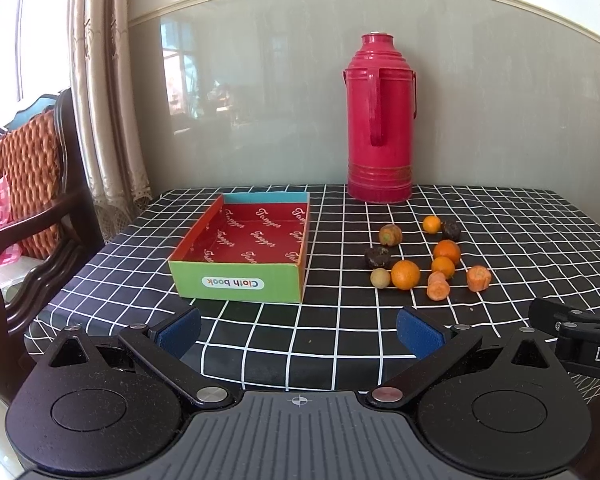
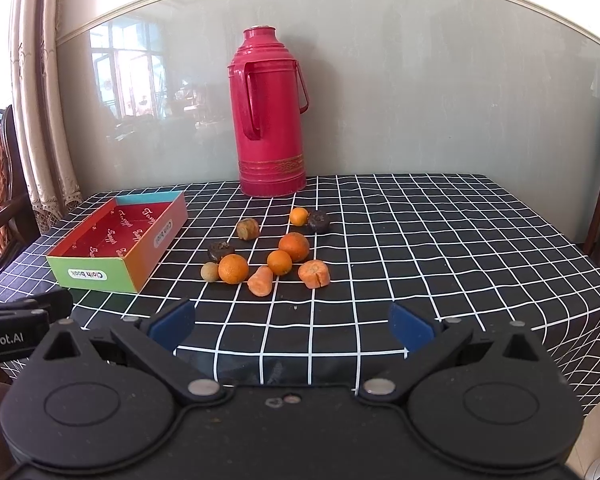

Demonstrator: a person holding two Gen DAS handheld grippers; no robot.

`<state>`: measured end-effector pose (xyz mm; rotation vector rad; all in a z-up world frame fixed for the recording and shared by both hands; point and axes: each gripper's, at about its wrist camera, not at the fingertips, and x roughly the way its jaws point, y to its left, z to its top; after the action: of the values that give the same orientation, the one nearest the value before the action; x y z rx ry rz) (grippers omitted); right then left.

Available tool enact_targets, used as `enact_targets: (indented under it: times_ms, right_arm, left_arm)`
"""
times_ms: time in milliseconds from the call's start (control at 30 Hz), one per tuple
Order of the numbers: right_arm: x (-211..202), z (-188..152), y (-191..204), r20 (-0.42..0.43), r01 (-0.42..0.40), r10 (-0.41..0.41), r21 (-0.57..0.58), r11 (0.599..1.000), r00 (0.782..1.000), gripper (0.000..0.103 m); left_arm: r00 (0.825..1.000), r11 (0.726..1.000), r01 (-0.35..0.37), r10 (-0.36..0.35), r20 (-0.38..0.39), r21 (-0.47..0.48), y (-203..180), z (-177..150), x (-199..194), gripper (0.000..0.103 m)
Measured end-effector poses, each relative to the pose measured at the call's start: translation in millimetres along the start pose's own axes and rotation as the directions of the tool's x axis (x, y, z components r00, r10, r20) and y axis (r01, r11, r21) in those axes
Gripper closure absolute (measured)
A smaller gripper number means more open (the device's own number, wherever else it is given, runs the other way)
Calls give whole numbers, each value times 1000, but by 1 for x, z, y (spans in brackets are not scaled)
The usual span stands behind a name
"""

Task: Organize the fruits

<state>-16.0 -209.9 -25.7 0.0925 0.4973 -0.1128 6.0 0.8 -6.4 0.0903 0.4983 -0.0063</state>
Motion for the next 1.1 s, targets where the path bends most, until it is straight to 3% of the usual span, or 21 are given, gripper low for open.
enact_targets:
  times_ms: [567, 733, 1100]
  right_arm:
    - [9, 0, -7, 2, 33, -33, 8, 999, 999, 6]
    - [18, 1, -15, 5, 54, -54, 17, 998, 999, 5]
    - [49, -7, -44, 15, 111, -113, 75, 991, 994, 5]
  left_arm:
    - [1000, 998, 6, -7, 16, 55, -5, 4, 10, 0]
    - [1000, 993, 4, -7, 29, 117, -14, 8, 22, 0]
    - [995, 963, 78, -93, 47, 258, -42, 11, 73, 0]
